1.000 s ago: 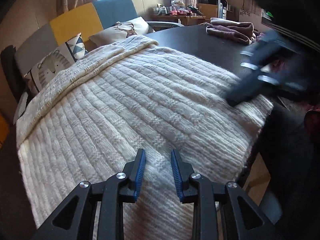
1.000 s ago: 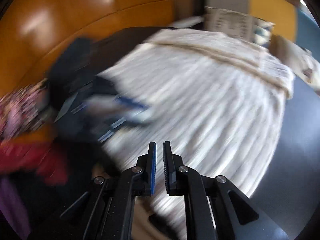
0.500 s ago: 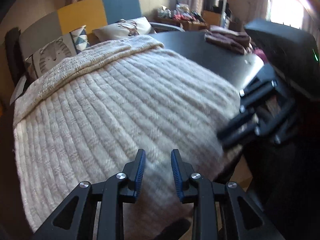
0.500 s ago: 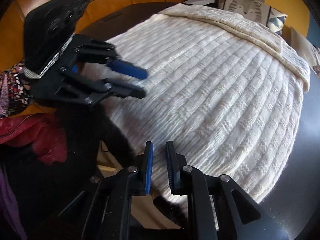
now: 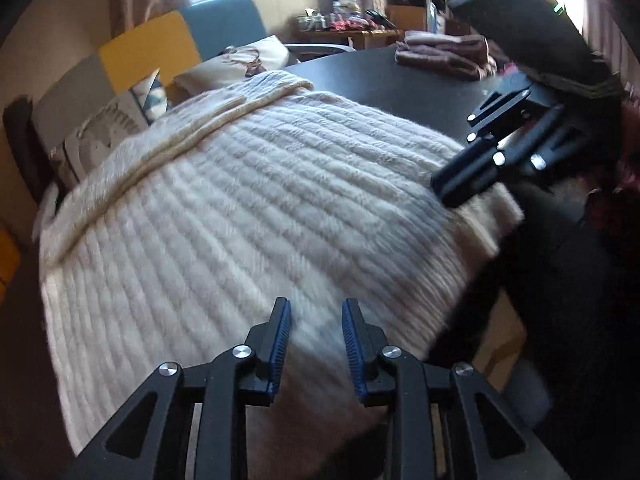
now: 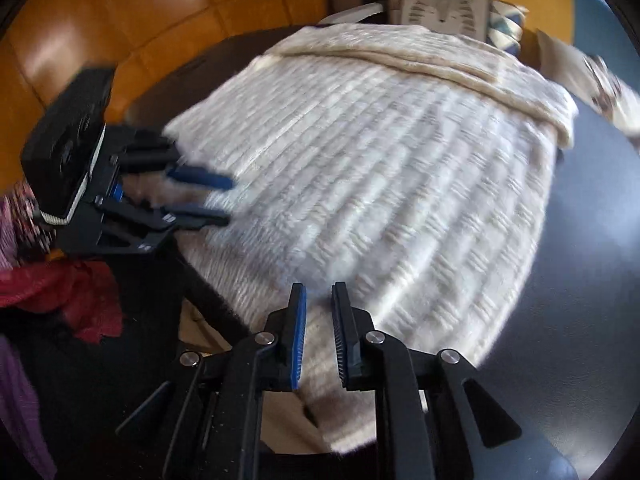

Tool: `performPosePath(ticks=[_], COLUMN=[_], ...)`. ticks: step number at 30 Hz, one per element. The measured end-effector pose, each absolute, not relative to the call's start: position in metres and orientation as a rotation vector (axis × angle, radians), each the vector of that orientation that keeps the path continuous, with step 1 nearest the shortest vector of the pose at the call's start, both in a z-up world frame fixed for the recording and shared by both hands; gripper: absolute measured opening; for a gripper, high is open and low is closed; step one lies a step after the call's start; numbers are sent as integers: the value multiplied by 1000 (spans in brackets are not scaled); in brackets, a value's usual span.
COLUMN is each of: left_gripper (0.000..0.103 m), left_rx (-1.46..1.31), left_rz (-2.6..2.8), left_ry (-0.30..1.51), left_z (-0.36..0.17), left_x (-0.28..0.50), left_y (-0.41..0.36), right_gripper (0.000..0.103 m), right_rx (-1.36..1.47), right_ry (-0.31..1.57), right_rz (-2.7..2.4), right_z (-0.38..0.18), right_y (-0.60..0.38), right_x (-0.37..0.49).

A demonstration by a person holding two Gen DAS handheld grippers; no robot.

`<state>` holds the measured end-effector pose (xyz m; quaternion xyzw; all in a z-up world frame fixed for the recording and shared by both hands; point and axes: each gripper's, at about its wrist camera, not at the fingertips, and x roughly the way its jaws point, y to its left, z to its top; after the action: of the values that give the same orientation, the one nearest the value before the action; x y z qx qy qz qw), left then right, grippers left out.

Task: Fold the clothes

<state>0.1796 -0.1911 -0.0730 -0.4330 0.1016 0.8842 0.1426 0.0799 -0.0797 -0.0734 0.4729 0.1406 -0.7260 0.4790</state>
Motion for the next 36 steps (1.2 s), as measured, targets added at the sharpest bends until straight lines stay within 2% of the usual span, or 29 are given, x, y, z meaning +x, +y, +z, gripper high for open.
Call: performPosePath(ticks=[2,8,11,14,19,22,28,29,31,36], left_gripper=[27,27,27,27,27,27,27,27,27,27], left_rx=[-1245,-1171,-1183,-1165,-1125,-1122,-1191,-1192,-1191,-1194], left_rz=[2611,2860,2946,2984,3015,2992,2907,2910,2909,2781], left_ry=[217,-6,-68,-219,-522,-679,-799,-805,-828,-983], left_z=[-68,-52,-50,-48,-52,-60,-84,-86,-91,-109], left_x=[190,202,203,215,245,264,278,281,285,289], left_y=[-208,-256,-278,-310,-364,-386,-396,-396,-398,-404], right_gripper=[14,14,15,20,29,29,30,32,43,45], right_rx=[1143,1065,1084,997,1094,1163,1225,1234,1258,1319], right_ry=[298,418,552,665,446,325,227,207,159,-21], right_rz=[-1818,-1891,-1802,-1779,-1807,-1856,-1906,-1910,-1915,-1874], right_z=[-67,-61,-69,-66,-63,-64,-63,-63,-66,-74], right_y=[-67,-82,-86,-81,-44,-21,3,6,15,37], right_x=[76,86,102,118,99,84,75,74,69,57])
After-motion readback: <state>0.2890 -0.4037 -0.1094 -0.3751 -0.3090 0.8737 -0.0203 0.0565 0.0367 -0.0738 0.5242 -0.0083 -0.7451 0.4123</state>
